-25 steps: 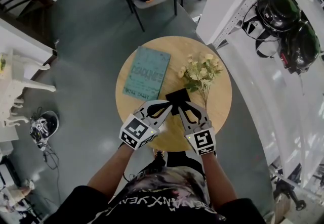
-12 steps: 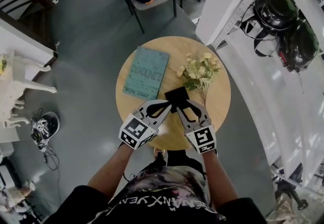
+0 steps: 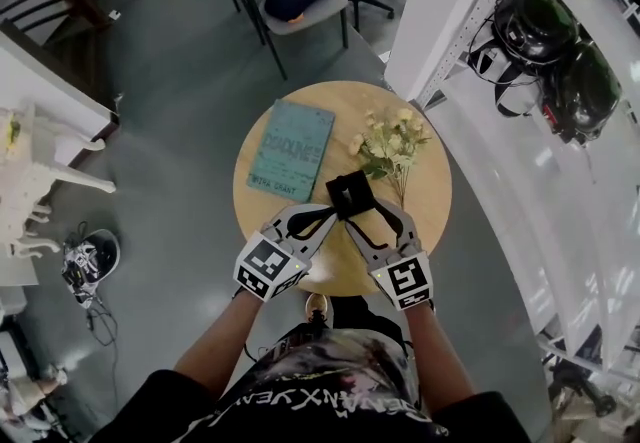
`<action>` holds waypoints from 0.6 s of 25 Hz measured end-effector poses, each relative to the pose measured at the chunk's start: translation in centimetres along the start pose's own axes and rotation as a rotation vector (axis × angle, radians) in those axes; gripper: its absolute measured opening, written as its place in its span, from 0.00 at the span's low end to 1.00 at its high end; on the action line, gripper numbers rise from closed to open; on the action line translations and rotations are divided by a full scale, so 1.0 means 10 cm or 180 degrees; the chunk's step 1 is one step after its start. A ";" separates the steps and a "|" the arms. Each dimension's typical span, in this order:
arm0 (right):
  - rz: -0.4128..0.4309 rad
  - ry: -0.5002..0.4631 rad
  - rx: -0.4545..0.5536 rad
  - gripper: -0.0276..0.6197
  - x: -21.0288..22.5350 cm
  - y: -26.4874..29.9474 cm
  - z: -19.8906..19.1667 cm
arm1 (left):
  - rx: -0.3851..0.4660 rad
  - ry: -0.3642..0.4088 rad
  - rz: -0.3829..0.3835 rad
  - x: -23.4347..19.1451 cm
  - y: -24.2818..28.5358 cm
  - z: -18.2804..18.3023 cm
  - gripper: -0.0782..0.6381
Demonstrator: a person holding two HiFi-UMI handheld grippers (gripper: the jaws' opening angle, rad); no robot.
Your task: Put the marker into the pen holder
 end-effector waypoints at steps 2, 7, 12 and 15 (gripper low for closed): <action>-0.0015 -0.0069 0.0015 0.41 -0.06 -0.06 0.05 | 0.0042 0.0022 0.0001 0.04 -0.07 0.02 0.14; -0.0082 -0.0177 0.0139 0.41 -0.29 -0.24 0.15 | 0.0122 0.0078 -0.0015 0.19 -0.30 0.08 0.14; -0.0138 -0.0327 0.0257 0.42 -0.59 -0.41 0.22 | 0.0223 0.0138 -0.0021 0.36 -0.60 0.10 0.14; -0.0187 -0.0322 0.0272 0.42 -0.83 -0.56 0.31 | 0.0279 0.0162 -0.0021 0.48 -0.81 0.07 0.14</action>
Point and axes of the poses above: the fingertips, and each gripper's own axes: y forward along the fingers, x to its right, z out of its top, the point moved 8 cm from there along -y, backward along the fingers, and after that the axes turned 10 degrees about z, right-handed, at the moved point
